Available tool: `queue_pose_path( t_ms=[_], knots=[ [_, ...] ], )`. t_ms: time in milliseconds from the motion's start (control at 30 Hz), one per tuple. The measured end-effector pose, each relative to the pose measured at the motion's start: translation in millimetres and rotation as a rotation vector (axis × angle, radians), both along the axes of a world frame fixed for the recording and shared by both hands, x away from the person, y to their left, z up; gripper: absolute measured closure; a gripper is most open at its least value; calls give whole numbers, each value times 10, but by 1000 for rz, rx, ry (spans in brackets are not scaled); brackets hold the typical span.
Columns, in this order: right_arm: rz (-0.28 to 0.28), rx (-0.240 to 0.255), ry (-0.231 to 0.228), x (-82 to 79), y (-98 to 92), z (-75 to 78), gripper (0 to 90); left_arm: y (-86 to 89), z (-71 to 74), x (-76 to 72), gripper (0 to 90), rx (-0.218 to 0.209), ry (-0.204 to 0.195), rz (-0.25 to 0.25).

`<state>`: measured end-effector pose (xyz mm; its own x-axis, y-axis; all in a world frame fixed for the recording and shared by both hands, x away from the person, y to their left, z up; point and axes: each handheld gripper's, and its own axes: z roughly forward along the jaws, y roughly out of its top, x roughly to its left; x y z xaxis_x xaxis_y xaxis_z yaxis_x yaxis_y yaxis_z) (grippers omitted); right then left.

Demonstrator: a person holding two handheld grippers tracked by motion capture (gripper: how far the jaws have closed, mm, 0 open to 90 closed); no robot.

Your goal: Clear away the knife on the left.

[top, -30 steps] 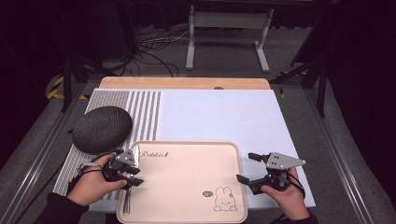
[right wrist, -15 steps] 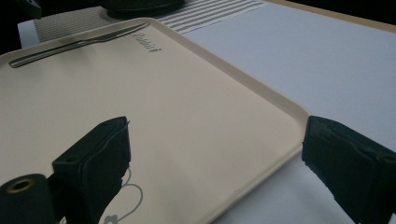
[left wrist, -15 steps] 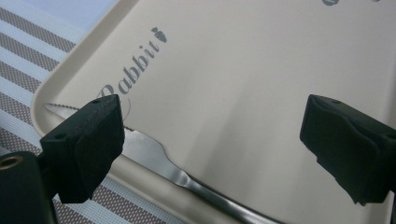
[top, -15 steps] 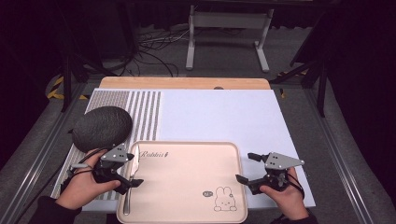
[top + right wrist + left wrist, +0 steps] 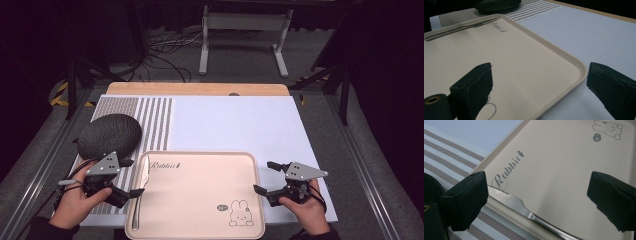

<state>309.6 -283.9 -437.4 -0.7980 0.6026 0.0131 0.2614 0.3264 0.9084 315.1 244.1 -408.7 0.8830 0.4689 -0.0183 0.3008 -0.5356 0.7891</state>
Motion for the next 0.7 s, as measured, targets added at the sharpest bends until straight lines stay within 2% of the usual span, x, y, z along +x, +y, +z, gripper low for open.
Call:
queue_pose_path(
  t_ms=[133,300,433,467,500,600,700],
  knots=[
    [-9,13,-9,-2,-12,7,54,98,-44,-34,44,-49,-31,17],
    [-18,29,-19,-4,-28,14,38,245,-140,-78,45,-96,-44,55],
    [-20,45,-30,-4,-39,20,33,348,-212,-108,44,-145,-70,71],
    [-22,45,-31,-3,-41,20,33,385,-246,-117,44,-170,-81,75],
    [-22,45,-31,-3,-41,20,33,385,-246,-117,43,-170,-81,75],
    [-21,49,-32,-1,-45,12,31,452,-325,-132,40,-213,-80,87],
    [-25,50,-36,2,-53,9,29,512,-387,-145,39,-229,-94,97]
  ],
)
